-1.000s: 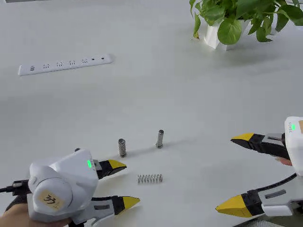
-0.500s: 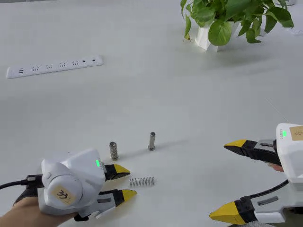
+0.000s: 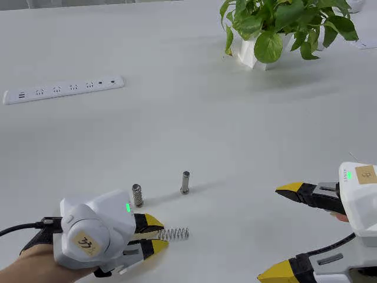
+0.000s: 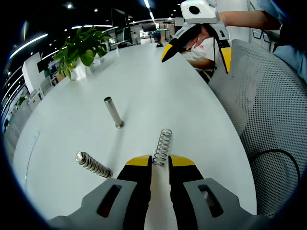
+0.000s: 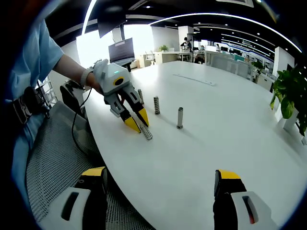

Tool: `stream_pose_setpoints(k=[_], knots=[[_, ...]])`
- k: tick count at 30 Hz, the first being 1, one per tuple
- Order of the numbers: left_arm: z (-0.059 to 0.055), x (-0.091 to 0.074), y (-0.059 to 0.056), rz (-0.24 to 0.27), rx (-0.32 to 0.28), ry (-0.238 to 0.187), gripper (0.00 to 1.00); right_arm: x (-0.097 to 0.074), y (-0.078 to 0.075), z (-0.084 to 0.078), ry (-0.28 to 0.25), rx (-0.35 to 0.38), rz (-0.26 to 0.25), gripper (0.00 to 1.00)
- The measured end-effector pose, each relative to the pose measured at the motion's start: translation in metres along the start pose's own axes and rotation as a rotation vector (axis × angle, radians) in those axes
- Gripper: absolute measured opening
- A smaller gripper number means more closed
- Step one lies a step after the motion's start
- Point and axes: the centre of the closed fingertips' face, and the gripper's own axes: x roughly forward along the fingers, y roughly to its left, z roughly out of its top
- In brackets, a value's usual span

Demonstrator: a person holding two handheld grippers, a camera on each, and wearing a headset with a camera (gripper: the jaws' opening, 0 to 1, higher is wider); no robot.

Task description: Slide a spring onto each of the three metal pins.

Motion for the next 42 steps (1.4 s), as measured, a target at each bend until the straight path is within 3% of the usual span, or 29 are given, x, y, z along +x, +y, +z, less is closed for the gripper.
stream_pose_setpoints(k=[14,26,32,35,36,38,42], knots=[[-0.003,0.000,0.000,-0.036,-0.018,0.063,0.08,0.001,0.001,0.000,0.001,0.000,-0.001,0.91],[-0.005,0.000,0.000,-0.032,-0.051,0.111,0.07,0.007,0.007,0.001,0.000,-0.007,0.012,0.91],[-0.007,-0.002,-0.001,-0.009,-0.088,0.091,0.07,0.009,0.008,0.003,-0.003,-0.010,0.013,0.91],[-0.006,-0.003,-0.002,0.010,-0.137,0.062,0.07,0.011,0.010,0.004,-0.008,-0.007,0.019,0.90],[-0.006,-0.004,-0.002,0.019,-0.192,0.041,0.07,0.013,0.012,0.005,-0.006,-0.009,0.023,0.90],[-0.007,-0.005,0.000,0.033,-0.232,0.029,0.07,0.015,0.013,0.005,-0.003,-0.014,0.028,0.90],[-0.010,-0.009,-0.002,0.051,-0.245,0.017,0.07,0.018,0.016,0.009,-0.005,-0.020,0.039,0.90]])
